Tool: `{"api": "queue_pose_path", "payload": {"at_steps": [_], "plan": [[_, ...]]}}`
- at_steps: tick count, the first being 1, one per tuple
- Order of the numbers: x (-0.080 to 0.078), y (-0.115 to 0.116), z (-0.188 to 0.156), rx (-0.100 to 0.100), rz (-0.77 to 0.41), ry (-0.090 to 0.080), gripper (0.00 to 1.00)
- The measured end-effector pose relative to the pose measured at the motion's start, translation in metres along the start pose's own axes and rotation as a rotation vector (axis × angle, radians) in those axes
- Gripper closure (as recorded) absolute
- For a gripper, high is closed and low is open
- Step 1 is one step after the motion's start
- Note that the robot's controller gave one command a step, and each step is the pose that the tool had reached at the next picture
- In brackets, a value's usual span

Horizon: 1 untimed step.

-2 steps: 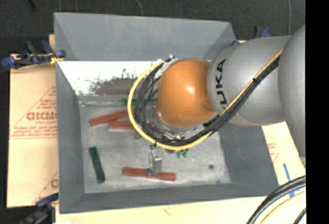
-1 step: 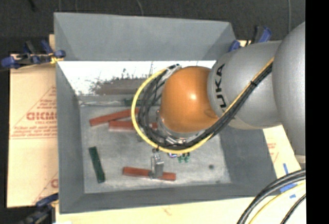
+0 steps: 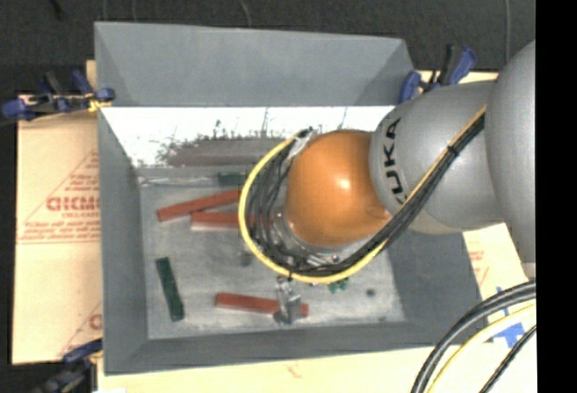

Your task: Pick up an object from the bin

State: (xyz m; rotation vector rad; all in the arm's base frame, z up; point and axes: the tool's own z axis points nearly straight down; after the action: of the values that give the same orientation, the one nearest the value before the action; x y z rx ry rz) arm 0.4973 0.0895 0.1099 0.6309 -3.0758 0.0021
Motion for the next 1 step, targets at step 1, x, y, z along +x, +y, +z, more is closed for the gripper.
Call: {"api": "queue_pose_path", "payload": {"at_steps": [1], "plan": [[0.0178,0.0059,0.0119,-0.003,0.195,-0.004,1.0]]}}
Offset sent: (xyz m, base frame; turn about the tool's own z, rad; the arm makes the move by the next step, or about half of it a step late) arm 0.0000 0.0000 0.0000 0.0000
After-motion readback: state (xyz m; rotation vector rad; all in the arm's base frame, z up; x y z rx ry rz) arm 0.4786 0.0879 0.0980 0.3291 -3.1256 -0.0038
